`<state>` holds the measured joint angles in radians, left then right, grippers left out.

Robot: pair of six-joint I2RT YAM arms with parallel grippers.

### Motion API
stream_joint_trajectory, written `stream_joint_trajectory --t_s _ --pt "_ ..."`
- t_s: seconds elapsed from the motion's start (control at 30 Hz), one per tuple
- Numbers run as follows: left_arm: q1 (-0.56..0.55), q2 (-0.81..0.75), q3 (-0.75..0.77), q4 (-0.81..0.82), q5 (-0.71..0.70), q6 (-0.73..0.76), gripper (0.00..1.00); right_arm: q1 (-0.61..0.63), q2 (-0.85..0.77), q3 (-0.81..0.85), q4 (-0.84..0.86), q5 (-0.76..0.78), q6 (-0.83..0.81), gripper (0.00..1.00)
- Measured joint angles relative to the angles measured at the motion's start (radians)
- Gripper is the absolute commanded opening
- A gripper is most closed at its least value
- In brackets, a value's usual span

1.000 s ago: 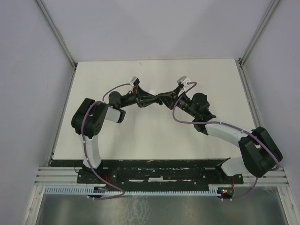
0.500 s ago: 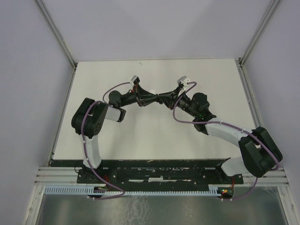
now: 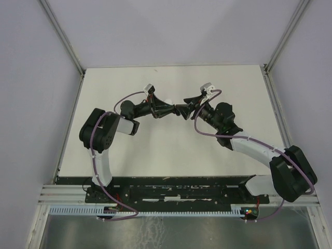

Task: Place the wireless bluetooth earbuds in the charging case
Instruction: Place the earbud in the charging case.

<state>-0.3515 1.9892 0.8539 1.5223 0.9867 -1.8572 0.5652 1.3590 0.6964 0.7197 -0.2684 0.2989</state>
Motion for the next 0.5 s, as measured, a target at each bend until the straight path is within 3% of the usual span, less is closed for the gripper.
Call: stream_joint_trajectory --t_s 0.17,0.4,0.5 --pt "-0.003 0.018 -0.013 0.000 0.000 0.001 0.03 0.004 -0.078 0.000 -0.029 0.089 0.000 0.67" --pt "-0.004 0.039 -0.019 0.000 -0.003 0.002 0.03 0.004 -0.126 0.031 -0.229 0.263 -0.018 1.00" --pt "-0.004 0.048 -0.024 0.000 -0.036 0.001 0.03 0.005 -0.124 0.075 -0.388 0.356 -0.036 0.99"
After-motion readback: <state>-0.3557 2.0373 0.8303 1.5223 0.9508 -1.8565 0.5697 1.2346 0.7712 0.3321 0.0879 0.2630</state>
